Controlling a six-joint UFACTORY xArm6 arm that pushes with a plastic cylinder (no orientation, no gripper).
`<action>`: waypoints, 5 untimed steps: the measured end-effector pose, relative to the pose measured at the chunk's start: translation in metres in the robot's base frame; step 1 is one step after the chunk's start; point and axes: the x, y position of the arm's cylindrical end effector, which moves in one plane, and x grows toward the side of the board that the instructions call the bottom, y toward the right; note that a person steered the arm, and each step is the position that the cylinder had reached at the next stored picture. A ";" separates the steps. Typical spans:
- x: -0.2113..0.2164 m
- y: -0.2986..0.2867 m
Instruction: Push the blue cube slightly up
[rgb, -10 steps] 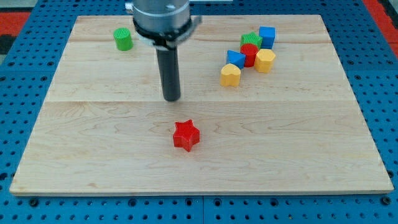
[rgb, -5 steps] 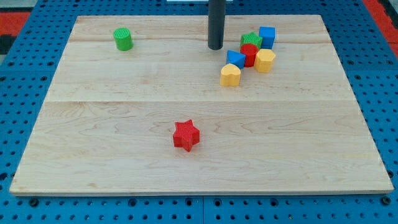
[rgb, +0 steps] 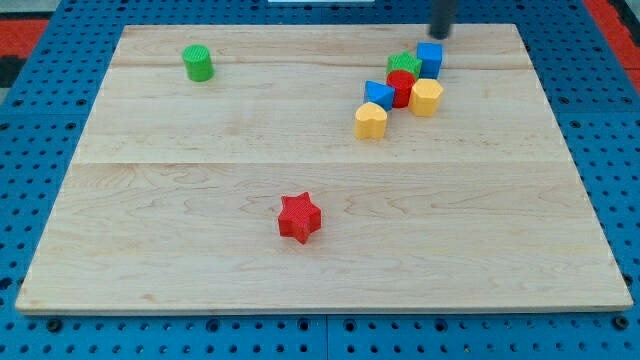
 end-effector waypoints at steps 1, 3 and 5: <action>0.032 0.049; 0.092 -0.003; 0.092 -0.045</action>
